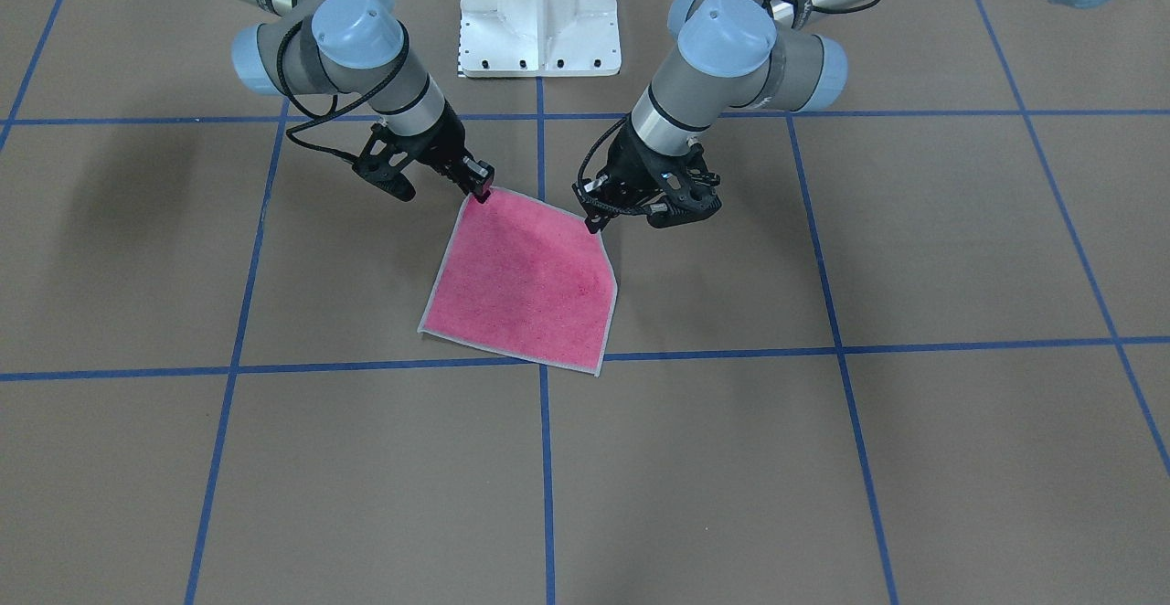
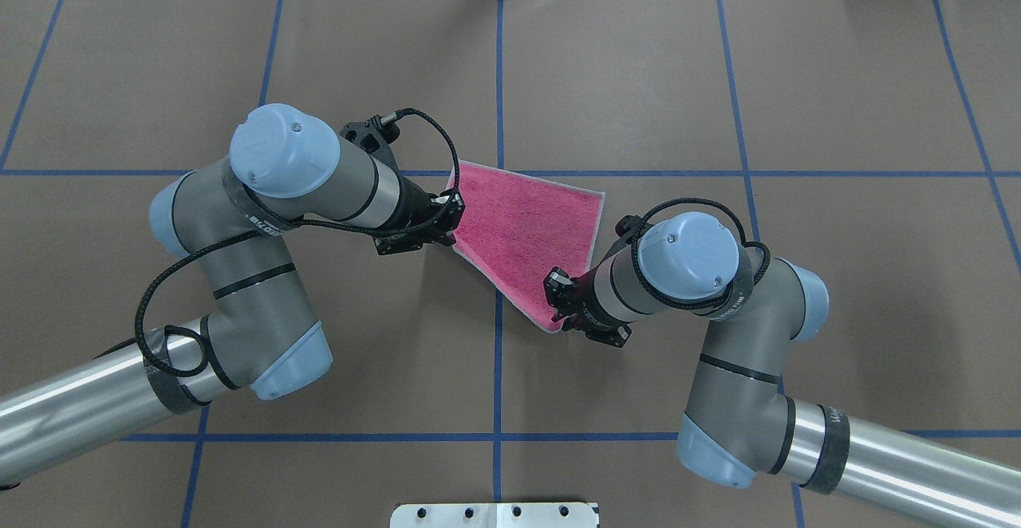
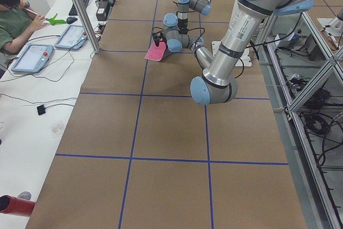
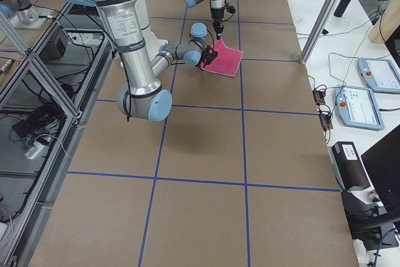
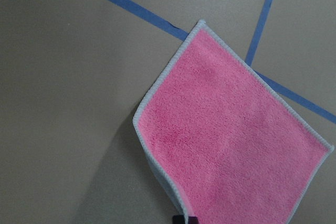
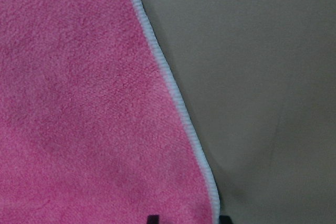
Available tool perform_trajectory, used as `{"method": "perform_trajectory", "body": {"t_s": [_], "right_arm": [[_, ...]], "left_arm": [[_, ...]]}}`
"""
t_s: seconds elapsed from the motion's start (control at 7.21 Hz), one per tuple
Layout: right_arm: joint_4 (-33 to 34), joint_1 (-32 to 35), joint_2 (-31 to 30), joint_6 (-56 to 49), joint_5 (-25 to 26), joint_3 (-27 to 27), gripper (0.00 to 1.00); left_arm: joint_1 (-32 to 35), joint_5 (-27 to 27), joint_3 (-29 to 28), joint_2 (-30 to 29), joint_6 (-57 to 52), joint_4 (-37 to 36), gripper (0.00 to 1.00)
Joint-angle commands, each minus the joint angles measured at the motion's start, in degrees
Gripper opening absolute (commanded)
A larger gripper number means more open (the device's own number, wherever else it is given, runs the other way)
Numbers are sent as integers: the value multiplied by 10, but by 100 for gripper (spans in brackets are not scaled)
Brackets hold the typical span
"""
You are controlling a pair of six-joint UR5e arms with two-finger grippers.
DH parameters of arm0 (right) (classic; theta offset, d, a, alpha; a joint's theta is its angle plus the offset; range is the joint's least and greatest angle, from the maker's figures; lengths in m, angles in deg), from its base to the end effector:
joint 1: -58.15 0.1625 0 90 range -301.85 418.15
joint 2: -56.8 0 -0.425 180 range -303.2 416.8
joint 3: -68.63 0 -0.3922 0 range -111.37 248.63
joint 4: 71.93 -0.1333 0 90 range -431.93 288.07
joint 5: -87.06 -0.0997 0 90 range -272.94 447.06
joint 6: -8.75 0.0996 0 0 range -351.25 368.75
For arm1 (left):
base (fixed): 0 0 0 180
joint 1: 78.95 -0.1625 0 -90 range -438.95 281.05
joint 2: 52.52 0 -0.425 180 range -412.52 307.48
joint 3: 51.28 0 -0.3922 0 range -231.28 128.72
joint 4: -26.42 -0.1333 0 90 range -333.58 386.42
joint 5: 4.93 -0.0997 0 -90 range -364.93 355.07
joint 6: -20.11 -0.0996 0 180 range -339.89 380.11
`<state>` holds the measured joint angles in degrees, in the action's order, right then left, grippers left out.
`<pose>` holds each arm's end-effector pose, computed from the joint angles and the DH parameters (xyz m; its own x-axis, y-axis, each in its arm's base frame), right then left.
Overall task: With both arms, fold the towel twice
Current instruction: 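Grasp the towel corner nearest the right gripper with the right gripper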
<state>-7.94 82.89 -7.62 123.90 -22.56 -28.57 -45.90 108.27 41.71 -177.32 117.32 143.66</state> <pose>-0.5441 -0.3607 0.2968 0.3693 0.6109 0.7002 -0.3207 0.7910 -0.5210 0.5166 -0.4484 0.2194 0.3257 -0.3495 -0.8785 0.2447 0.9287 -0.2788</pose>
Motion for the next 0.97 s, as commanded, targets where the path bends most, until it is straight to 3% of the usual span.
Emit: {"method": "perform_trajectory", "body": {"t_s": [0.0, 0.28, 0.83], "right_arm": [[0, 0, -1, 2, -1, -4, 4], [-73, 11, -10, 2, -2, -3, 0], [-77, 63, -8, 2, -3, 3, 0]], "left_arm": [[1, 0, 0, 1, 0, 0, 0], [1, 0, -1, 0, 0, 0, 0], [17, -2, -33, -18, 2, 1, 0]]}}
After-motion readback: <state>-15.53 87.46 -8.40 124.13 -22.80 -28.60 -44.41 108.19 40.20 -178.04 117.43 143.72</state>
